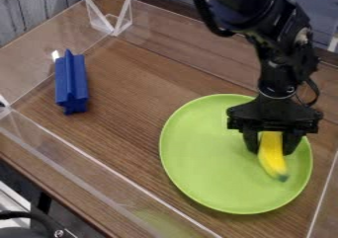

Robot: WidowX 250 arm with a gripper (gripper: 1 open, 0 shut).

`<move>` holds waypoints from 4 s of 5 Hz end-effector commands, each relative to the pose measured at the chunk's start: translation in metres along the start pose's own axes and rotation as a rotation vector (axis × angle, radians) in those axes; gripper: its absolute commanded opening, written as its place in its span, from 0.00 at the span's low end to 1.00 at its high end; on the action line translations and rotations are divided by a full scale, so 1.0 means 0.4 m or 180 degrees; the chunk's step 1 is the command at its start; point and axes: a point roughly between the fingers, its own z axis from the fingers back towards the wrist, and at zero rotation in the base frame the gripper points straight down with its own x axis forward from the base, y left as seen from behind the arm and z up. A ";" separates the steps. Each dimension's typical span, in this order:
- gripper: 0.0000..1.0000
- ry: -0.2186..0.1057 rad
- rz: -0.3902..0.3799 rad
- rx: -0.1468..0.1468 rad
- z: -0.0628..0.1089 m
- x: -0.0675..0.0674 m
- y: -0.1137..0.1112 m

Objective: Remove the banana from inside the green plate and put it on the table

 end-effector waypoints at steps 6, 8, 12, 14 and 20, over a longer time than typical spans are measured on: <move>0.00 -0.0018 -0.0258 0.0089 0.079 -0.023 -0.006; 0.00 -0.0031 -0.0310 0.0059 0.097 -0.020 -0.008; 0.00 -0.0139 -0.0390 -0.0128 0.100 -0.001 -0.007; 0.00 -0.0189 -0.0426 -0.0165 0.099 0.006 0.002; 1.00 -0.0141 -0.0547 -0.0111 0.293 0.064 0.075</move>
